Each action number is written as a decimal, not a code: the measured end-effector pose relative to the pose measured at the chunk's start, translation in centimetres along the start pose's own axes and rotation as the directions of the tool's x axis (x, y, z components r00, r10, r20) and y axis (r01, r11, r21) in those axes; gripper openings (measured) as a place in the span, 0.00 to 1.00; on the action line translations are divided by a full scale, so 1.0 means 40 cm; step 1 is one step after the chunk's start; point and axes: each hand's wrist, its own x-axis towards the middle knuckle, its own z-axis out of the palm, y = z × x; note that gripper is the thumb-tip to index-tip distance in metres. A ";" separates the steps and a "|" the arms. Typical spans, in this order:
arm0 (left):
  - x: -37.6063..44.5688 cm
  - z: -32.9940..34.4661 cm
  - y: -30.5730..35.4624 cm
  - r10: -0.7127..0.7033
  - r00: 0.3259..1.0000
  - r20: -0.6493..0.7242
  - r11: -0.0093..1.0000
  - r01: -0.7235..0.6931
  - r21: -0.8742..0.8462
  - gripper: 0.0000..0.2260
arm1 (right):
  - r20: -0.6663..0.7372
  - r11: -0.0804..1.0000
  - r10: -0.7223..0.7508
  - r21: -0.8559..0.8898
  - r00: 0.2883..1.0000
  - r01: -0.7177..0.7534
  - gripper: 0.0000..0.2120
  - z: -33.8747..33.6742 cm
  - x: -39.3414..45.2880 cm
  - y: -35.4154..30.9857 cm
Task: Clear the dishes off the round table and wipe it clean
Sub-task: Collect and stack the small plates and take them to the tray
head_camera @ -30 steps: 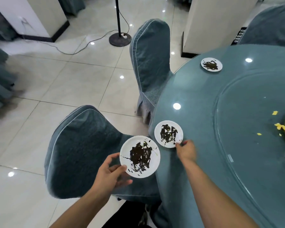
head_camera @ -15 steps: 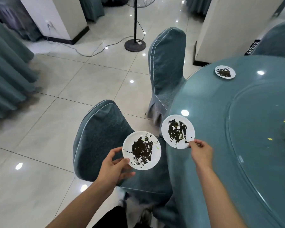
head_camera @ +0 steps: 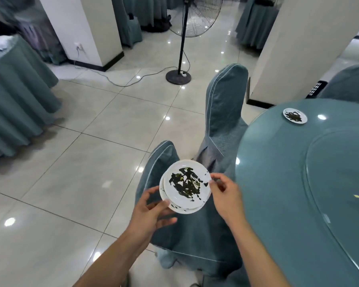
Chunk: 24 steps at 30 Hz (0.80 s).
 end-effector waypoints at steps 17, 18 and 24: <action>0.131 -0.530 0.317 0.059 0.998 -0.003 0.997 -0.059 0.047 0.16 | 0.061 0.995 -0.042 -0.085 0.997 0.047 0.09 0.562 -0.023 -0.279; 0.145 -0.543 0.329 0.060 0.998 -0.008 0.997 -0.060 0.044 0.16 | 0.059 0.987 -0.069 -0.143 0.996 0.077 0.10 0.574 -0.011 -0.283; 0.276 -0.574 0.410 0.041 0.999 -0.019 0.998 -0.040 0.044 0.16 | 0.017 0.809 -0.288 -0.531 0.958 0.252 0.16 0.635 0.108 -0.277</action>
